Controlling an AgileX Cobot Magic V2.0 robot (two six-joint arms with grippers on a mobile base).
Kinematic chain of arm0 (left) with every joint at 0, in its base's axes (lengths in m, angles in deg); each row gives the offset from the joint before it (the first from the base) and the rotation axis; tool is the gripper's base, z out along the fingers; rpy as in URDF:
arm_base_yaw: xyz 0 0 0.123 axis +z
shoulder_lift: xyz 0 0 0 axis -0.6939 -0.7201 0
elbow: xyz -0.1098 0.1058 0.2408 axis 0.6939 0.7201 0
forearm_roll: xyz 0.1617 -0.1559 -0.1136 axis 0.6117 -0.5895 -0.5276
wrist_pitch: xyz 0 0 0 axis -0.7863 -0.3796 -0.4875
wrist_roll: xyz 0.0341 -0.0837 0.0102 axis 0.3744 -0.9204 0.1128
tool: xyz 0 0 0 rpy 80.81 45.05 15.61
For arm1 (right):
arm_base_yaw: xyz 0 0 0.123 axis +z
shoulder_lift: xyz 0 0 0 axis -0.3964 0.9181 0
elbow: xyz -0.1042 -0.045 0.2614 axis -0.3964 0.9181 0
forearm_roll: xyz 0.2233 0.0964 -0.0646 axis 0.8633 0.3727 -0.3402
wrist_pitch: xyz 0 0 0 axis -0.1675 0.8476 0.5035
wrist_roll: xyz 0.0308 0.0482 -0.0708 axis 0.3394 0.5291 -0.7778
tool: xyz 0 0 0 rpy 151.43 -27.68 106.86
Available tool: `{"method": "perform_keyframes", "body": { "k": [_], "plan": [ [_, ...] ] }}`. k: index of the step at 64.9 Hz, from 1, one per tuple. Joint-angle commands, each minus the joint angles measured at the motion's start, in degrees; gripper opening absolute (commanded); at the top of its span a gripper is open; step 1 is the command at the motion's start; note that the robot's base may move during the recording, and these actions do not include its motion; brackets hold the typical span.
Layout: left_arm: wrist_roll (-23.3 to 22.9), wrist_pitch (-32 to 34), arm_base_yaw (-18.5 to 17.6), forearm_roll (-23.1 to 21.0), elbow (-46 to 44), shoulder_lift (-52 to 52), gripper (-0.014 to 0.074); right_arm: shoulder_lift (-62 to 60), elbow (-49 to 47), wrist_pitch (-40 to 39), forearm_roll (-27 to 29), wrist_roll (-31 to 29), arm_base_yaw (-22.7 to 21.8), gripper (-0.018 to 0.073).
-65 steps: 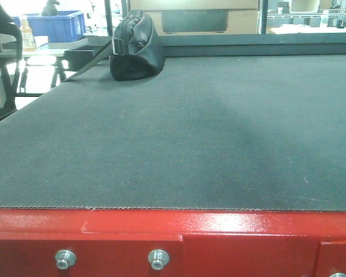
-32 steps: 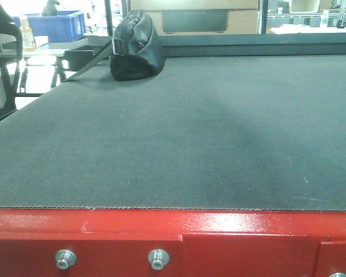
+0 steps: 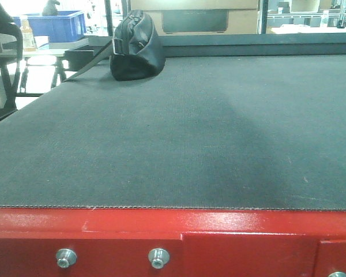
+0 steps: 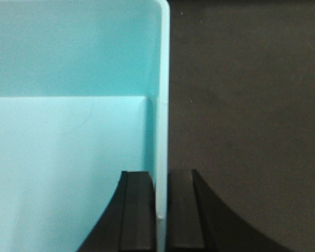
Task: Fetch blue bin and place on conveyor start
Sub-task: 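Position the held bin above the near end of the grey conveyor, then lower the bin onto the conveyor belt and open both grippers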
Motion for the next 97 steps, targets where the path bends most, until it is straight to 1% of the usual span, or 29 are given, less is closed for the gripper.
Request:
{"method": "perform_keyframes", "body": {
  "k": [1, 9, 16, 21, 27, 44, 50, 59, 61, 64, 68, 69, 70, 72, 76, 79, 82, 91, 97],
  "plan": [
    [-0.06, 8.98, 1.14, -4.01, 4.73, -0.01, -0.0111, 0.13, 4.49, -8.11, 1.97, 0.87, -1.37, -0.0165],
    [-0.06, 17.02, 3.09, -5.68, 12.56, -0.01, -0.0111, 0.13, 12.41, -16.24, 4.6, 0.87, -3.25, -0.0165],
    [-0.06, 23.2, 4.59, -6.68, 18.93, -0.28, -0.0111, 0.34, 19.07, -22.37, 4.59, 0.87, -4.07, -0.0165],
    [-0.06, 27.73, 5.54, -6.68, 22.74, -0.82, -0.0111, 1.03, 22.65, -25.63, 4.59, 0.87, -4.57, -0.0165],
    [-0.06, 31.01, 6.22, -6.68, 25.43, -2.31, -0.0111, 2.76, 25.52, -28.13, 4.59, 1.02, -5.3, -0.0165],
    [-0.06, 31.4, 6.32, -6.79, 26.07, -8.35, -0.0111, 8.98, 26.16, -31.06, 4.59, 1.14, -6.16, -0.0165],
    [-0.06, 30.9, 6.32, -7.76, 26.07, -9.89, -0.0111, 10.54, 26.16, -30.68, 4.59, 2.25, -6.16, -0.0165],
    [-0.06, 31.12, 6.32, -7.76, 26.07, -10.5, -0.0104, 11.15, 26.16, -31.3, 4.59, 4.04, -6.16, -0.0165],
    [-0.06, 31.23, 6.32, -7.76, 26.07, -10.5, -0.0087, 11.15, 26.16, -31.53, 4.59, 4.04, -6.16, -0.016],
    [-0.06, 31.24, 6.32, -7.76, 25.96, -10.5, -0.003, 11.15, 26.16, -32.07, 4.59, 4.04, -6.16, -0.0102],
    [-0.06, 31.24, 6.32, -7.76, 25.96, -10.5, 0.0068, 11.15, 26.16, -32.04, 4.59, 4.24, -6.16, 0.0025],
    [-0.06, 31.24, 6.32, -7.76, 25.96, -10.5, 0.0097, 11.15, 26.16, -32.04, 4.59, 4.41, -6.16, 0.0081],
    [-0.06, 31.24, 6.32, -7.76, 25.96, -10.5, 0.0143, 11.15, 26.16, -31.78, 4.59, 4.51, -6.16, 0.0117],
    [-0.06, 31.12, 6.32, -7.76, 25.96, -10.5, 0.0204, 11.15, 26.16, -31.55, 4.59, 4.78, -6.16, 0.0183],
    [-0.06, 30.75, 6.32, -7.76, 25.96, -10.5, 0.0325, 11.15, 26.16, -31.09, 4.59, 5.39, -6.16, 0.0274],
    [-0.06, 30.11, 6.48, -7.66, 25.96, -10.5, 0.0386, 11.15, 26.16, -30.53, 4.59, 5.39, -6.16, 0.0287],
    [-0.06, 29.69, 6.76, -7.66, 25.96, -10.5, 0.0405, 11.15, 26.16, -30.15, 4.59, 5.39, -6.25, 0.0286],
    [-0.06, 27.66, 7.93, -7.41, 25.4, -10.5, 0.0401, 11.15, 26.16, -29.6, 4.19, 5.39, -6.95, 0.0287],
    [-0.06, 26.98, 8.04, -6.56, 25.37, -10.5, 0.0401, 11.15, 26.16, -29.55, 4.08, 5.39, -7.34, 0.0287]
  ]
}}
